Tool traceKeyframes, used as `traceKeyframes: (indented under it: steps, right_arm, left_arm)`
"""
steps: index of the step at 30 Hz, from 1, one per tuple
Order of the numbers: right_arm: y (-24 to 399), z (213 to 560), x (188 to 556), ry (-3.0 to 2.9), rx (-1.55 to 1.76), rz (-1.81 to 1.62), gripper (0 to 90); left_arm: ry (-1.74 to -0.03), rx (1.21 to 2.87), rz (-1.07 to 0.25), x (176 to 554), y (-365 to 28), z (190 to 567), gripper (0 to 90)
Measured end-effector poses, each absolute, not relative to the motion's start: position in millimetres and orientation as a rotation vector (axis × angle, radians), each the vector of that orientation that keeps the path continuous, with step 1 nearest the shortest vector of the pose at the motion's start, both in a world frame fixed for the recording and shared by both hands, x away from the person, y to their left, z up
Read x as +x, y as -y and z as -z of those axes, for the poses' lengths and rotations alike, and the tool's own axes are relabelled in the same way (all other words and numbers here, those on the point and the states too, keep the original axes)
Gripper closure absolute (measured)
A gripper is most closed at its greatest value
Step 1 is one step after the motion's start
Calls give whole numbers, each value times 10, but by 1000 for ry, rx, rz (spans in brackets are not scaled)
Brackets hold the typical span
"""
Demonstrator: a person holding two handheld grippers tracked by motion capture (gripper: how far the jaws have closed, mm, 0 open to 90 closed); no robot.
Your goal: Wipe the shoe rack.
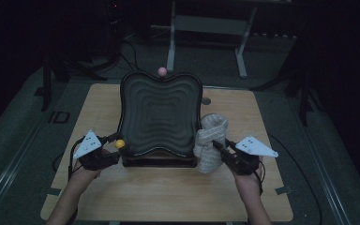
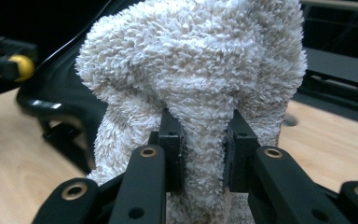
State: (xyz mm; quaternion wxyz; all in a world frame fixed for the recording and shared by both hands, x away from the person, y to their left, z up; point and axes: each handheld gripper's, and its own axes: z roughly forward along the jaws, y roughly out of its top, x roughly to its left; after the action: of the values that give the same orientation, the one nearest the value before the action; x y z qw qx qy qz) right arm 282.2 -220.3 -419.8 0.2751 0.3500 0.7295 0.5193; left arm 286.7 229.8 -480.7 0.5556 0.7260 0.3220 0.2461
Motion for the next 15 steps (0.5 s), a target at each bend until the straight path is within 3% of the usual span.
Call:
traceKeyframes:
  steps: [5,10,15]
  right_arm:
    - [2416,4153,3021,-1906,1009,-1353,734]
    - [2536,4222,3264,-1893,1058,-1286,734]
    - [2685,4495,3693,-1907,1187,-1190,732]
  left_arm:
    - [-765,1706,-579,2869,-2322,4816,260]
    - [-788,1677,-597,2853,-2361,4844,216]
    - [-775,1693,-613,2817,-2341,4883,140]
